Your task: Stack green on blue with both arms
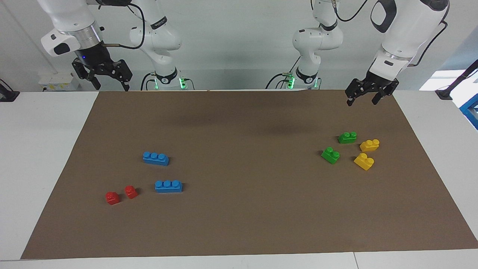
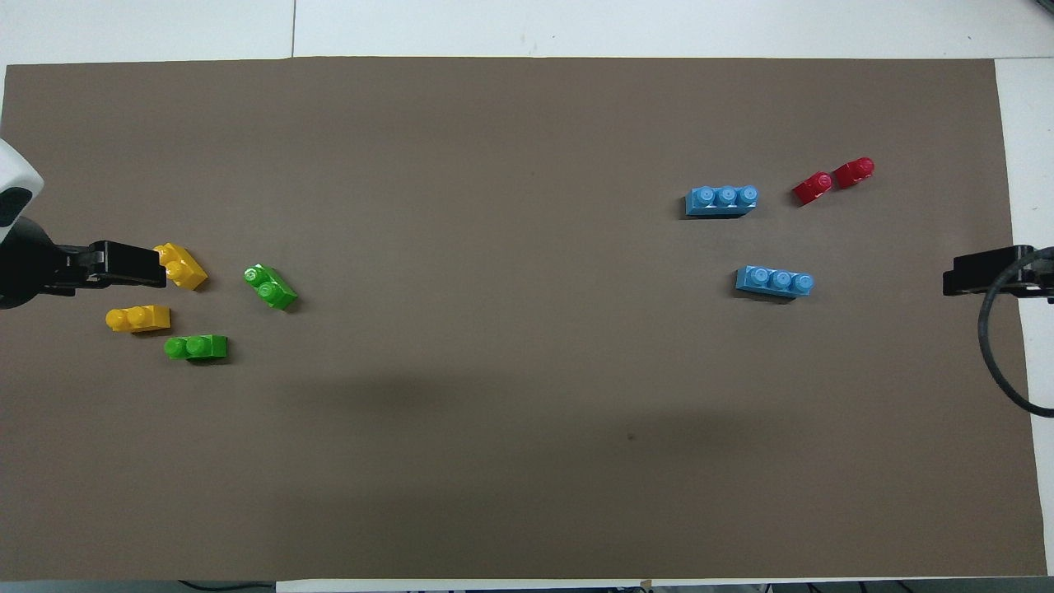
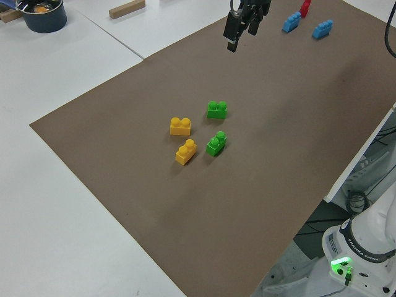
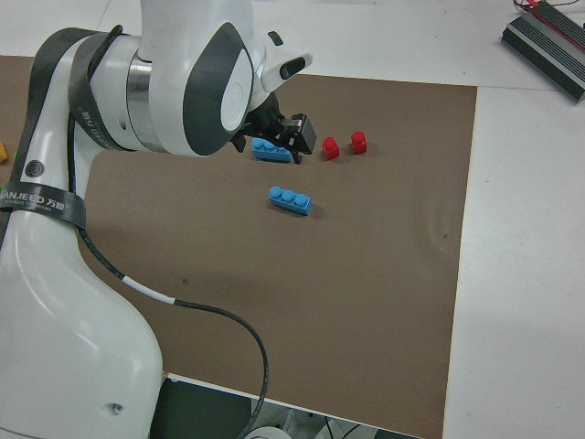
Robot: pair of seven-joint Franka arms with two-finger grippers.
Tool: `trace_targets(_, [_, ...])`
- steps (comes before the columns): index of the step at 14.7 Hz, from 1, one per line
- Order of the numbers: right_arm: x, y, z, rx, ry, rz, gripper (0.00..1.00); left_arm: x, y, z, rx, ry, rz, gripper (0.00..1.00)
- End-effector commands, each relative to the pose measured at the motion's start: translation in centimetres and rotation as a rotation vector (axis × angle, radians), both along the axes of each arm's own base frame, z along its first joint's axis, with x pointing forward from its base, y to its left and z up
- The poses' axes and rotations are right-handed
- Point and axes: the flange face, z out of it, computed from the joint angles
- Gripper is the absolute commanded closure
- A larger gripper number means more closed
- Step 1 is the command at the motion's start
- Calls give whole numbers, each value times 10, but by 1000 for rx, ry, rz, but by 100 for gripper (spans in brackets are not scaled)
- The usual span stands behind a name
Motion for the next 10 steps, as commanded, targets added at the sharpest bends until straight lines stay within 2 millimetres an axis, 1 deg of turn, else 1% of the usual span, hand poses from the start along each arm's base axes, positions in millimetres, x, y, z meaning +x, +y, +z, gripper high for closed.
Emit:
trace_targets(1, [-8, -2, 0, -4, 6, -15, 0, 3, 3, 5, -15, 0, -2, 0])
trace_targets(5, [-7, -2, 1, -3, -5, -27, 0, 2, 3, 6, -15, -1, -4, 0])
trace_targets(7, [-4, -5, 0, -1, -13, -90, 0, 2, 3, 5, -15, -3, -2, 0])
trace_targets(8, [-1, -5, -2, 0, -17, -108, 0, 2, 3, 4, -16, -1, 1, 0])
trace_targets(10, [14, -8, -11, 2, -37, -124, 0, 3, 7, 1, -18, -10, 19, 0])
